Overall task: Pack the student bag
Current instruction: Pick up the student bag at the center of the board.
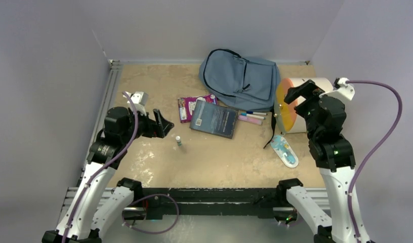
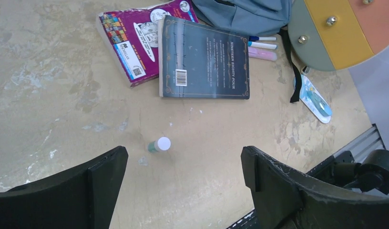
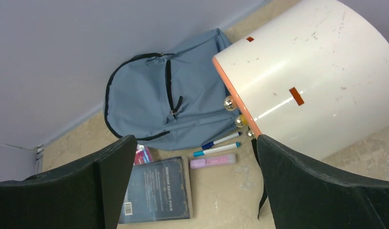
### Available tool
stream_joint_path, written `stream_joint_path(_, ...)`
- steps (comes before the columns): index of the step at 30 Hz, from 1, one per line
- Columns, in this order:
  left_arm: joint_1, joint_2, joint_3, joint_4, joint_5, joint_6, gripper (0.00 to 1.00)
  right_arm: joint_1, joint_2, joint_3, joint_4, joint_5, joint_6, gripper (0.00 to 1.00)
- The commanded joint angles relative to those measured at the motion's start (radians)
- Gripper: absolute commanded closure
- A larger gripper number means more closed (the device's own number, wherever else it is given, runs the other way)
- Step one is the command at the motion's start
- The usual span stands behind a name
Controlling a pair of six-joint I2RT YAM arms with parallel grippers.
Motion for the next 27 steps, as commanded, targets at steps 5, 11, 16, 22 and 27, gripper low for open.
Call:
stream_joint_path(5, -0.006, 0.033, 0.041, 0.002, -0.093, -0.005, 0.09, 0.006, 0.026, -0.040, 0.007, -0.041, 0.002, 0.01)
stream_joint_path(11, -0.005, 0.056, 0.043, 0.018, -0.088, 0.018, 0.09, 0.006, 0.035, -0.050, -0.015, -0.022, -0.005, 0.01)
stream_joint_path(16, -0.005, 0.150, 0.149, 0.060, -0.152, 0.007, 0.01, 0.006, 0.000, -0.064, -0.011, -0.064, -0.019, 0.01)
stream_joint_path(22, -0.005, 0.406, 0.325, 0.262, -0.088, 0.020, 0.00, 0.006, -0.043, -0.113, -0.003, -0.179, 0.018, 0.03)
stream_joint_path(27, -0.004, 0.699, 0.555, 0.333, -0.046, 0.017, 0.00, 0.006, -0.104, -0.138, 0.013, -0.184, 0.021, 0.05)
